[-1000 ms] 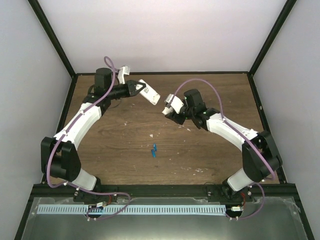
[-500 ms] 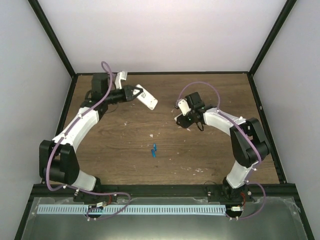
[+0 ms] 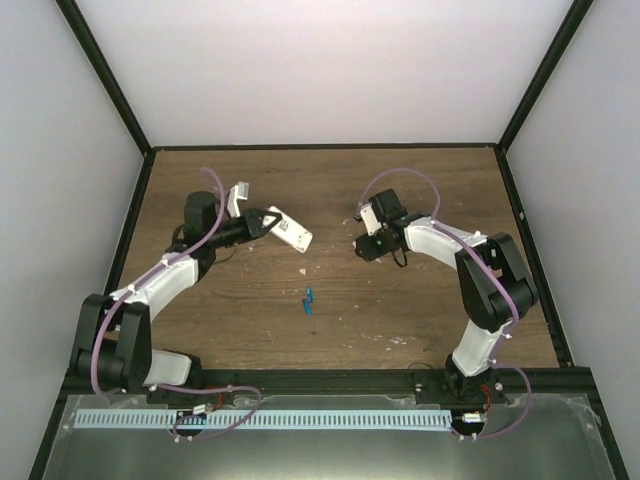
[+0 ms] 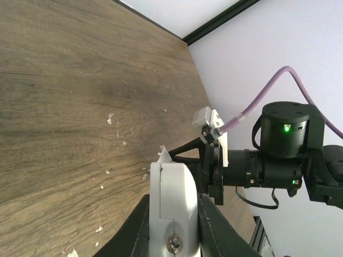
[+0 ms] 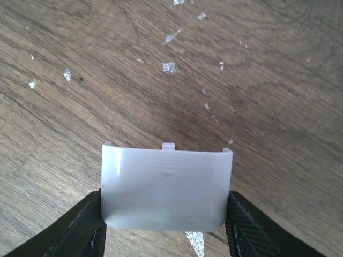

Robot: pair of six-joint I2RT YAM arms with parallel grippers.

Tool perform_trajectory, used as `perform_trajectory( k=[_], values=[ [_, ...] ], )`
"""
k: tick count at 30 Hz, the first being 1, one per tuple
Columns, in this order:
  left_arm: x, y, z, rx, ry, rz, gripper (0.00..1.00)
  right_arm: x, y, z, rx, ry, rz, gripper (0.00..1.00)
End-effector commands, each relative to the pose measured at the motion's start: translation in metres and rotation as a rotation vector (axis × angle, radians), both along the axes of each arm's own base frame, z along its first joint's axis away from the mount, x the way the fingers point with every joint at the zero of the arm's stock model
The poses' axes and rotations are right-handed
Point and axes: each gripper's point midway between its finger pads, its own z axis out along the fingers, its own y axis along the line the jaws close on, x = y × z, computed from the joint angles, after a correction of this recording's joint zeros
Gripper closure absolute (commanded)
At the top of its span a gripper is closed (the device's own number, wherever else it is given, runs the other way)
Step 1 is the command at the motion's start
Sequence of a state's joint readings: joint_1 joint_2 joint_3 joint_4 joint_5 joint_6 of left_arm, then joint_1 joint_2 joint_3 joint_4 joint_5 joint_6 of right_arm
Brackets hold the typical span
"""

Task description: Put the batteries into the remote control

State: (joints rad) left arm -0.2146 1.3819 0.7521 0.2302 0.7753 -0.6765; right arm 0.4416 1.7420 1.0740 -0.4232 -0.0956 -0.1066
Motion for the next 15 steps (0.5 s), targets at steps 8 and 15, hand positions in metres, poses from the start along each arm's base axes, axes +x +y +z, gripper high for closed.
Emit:
perform_trajectory(
  k=[8,15],
  values=[
    [-0.019,0.014,0.024,-0.036,-0.103,0.081,1.0,-0.006,-0.01,-0.006,0.007,0.013,-0.1,0.38],
    [-0.035,0.02,0.023,-0.018,-0.086,0.091,1.0,-0.015,-0.003,0.036,0.088,-0.013,-0.127,0.37]
  ],
)
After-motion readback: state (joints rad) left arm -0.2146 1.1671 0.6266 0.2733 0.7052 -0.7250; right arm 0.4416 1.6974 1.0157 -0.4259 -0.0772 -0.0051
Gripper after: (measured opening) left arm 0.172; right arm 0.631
